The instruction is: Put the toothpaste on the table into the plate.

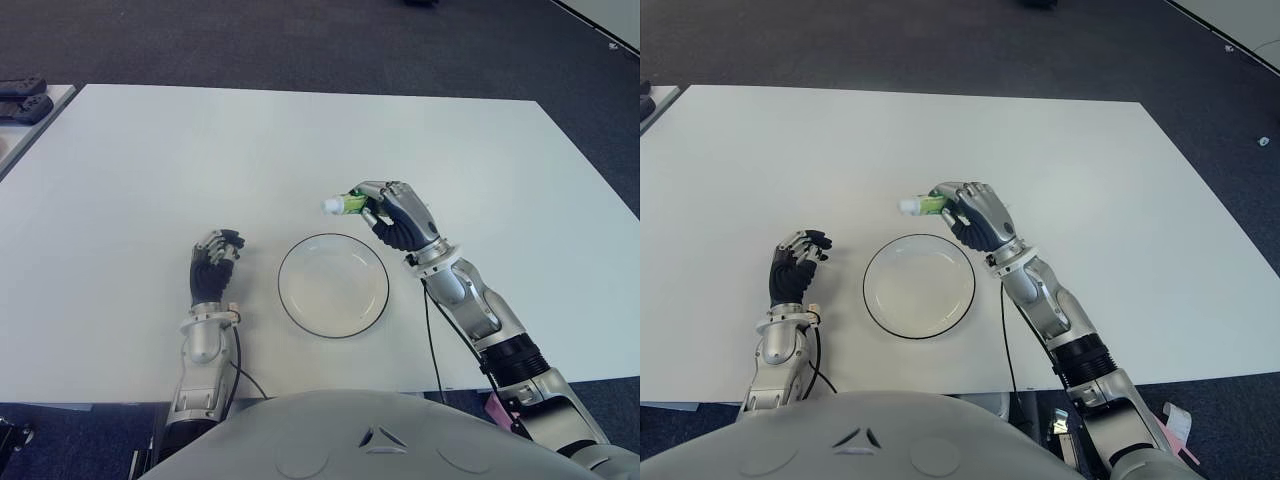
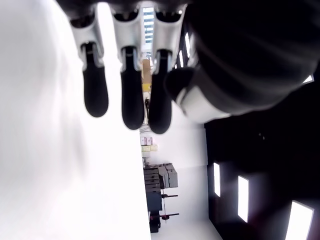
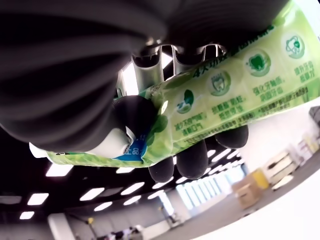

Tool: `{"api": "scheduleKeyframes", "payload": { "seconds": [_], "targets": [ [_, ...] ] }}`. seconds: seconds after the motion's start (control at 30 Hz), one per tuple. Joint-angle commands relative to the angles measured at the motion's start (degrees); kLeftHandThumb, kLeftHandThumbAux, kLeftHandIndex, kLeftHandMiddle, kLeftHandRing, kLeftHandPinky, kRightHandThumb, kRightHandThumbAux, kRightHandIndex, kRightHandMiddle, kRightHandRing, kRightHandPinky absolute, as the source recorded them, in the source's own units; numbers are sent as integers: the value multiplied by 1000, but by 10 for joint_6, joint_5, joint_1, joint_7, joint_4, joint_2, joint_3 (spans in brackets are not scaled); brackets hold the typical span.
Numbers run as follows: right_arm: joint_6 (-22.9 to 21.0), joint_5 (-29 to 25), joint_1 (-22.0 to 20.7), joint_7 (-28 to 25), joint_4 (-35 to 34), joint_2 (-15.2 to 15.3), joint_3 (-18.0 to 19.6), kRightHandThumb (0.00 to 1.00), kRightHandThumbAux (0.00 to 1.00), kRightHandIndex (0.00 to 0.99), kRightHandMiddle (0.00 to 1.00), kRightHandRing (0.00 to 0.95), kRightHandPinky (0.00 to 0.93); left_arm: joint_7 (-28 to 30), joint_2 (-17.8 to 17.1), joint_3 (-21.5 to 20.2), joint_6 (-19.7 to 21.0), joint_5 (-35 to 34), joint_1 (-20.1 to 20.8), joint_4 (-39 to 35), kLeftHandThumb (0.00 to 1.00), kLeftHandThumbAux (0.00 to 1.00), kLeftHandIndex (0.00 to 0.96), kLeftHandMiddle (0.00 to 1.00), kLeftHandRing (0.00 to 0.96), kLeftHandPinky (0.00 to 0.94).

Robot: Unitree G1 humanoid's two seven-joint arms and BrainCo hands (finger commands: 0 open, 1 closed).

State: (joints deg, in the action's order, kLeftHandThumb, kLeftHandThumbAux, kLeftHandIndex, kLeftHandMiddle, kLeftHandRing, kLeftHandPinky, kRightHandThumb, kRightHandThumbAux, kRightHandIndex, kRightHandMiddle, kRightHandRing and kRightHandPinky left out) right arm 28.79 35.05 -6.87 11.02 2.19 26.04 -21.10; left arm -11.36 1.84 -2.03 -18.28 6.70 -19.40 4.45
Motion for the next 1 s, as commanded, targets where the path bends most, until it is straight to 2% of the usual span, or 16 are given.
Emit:
{"api": "scheduleKeyframes", "payload": {
  "seconds": [0.03, 0.2, 0.3, 0.47, 0.53, 0.67, 0.77, 1.0],
  "targets": [
    [39, 27, -8, -11, 20, -5, -23, 851, 679, 394, 548, 875, 883, -1, 1, 0, -3, 3, 0, 4, 716, 723, 428, 475, 459, 467],
    [53, 51, -12, -39, 25, 1, -42, 852, 678, 396, 550, 879, 877, -5, 3, 0, 1, 6, -1, 2, 715, 723, 428, 476, 462, 472],
    [60, 78, -16, -38, 37, -1, -54, 853, 678, 399, 550, 880, 874, -5, 3, 0, 2, 7, -1, 1, 713, 723, 428, 477, 465, 476],
    [80, 162, -44, 26, 118, -14, -95, 853, 676, 403, 550, 883, 872, -4, 2, 1, 4, 9, -3, -1, 712, 723, 428, 477, 465, 472],
    [87, 177, -52, 34, 135, -14, -105, 854, 675, 404, 549, 884, 869, -3, 2, 1, 3, 9, -3, -2, 712, 723, 428, 475, 462, 465],
    [95, 182, -61, 19, 141, -7, -116, 854, 674, 405, 546, 880, 864, -2, 1, 1, 3, 7, -4, -2, 712, 723, 428, 474, 457, 461],
    [96, 172, -55, -16, 132, 1, -122, 853, 675, 404, 546, 875, 871, -1, 1, 0, 2, 6, -4, -2, 714, 723, 428, 475, 455, 459],
    [92, 162, -41, -45, 122, 4, -122, 853, 675, 405, 555, 855, 853, 0, 0, -1, 2, 6, -4, -2, 715, 723, 429, 472, 452, 459]
  ]
}}
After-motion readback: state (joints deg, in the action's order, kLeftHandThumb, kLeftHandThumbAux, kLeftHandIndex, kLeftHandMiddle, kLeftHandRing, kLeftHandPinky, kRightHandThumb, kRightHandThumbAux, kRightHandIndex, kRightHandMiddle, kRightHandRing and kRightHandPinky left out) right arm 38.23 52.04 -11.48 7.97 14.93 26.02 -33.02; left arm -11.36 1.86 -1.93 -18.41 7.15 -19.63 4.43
